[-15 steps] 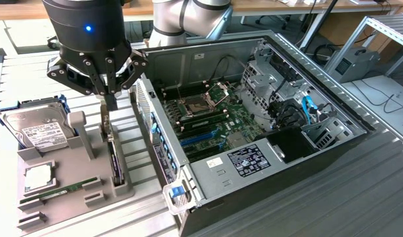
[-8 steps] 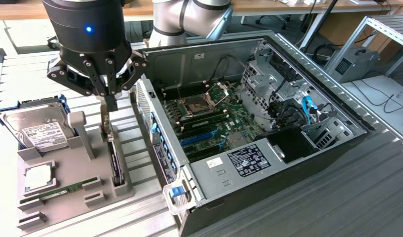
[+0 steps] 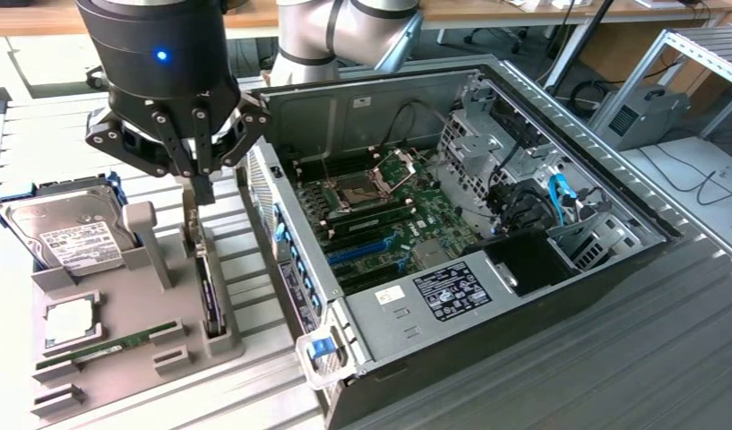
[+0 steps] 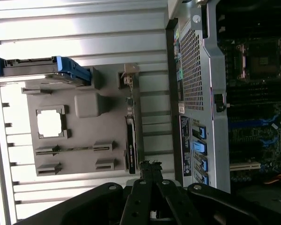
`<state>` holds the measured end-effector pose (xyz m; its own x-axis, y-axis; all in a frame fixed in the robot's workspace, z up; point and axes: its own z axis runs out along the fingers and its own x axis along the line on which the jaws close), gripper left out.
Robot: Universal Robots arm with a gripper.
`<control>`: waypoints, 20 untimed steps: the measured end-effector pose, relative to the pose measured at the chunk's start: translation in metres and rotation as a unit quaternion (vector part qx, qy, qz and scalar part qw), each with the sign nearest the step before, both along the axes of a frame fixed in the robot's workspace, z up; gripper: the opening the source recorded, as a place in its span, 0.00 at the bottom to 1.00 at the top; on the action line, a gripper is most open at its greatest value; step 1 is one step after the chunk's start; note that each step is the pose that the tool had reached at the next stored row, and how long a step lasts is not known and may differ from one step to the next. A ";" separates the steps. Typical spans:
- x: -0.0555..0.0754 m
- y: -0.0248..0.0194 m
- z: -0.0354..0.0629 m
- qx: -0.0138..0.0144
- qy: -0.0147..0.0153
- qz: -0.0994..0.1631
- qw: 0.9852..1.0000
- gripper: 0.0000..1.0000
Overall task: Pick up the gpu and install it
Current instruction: 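Reach for the gpu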
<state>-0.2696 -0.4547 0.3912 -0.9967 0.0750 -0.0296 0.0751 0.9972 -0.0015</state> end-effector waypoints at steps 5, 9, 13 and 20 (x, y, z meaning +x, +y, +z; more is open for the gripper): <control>0.000 -0.0030 -0.0003 -0.002 0.000 0.000 1.000 0.11; 0.000 -0.0043 -0.0003 -0.002 0.000 0.000 1.000 0.11; 0.000 -0.0056 -0.0004 -0.003 0.000 0.000 1.000 0.11; 0.000 -0.0078 -0.0004 -0.004 0.000 0.000 1.000 0.11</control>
<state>-0.2695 -0.4625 0.3908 -0.9967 0.0747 -0.0302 0.0751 0.9971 -0.0097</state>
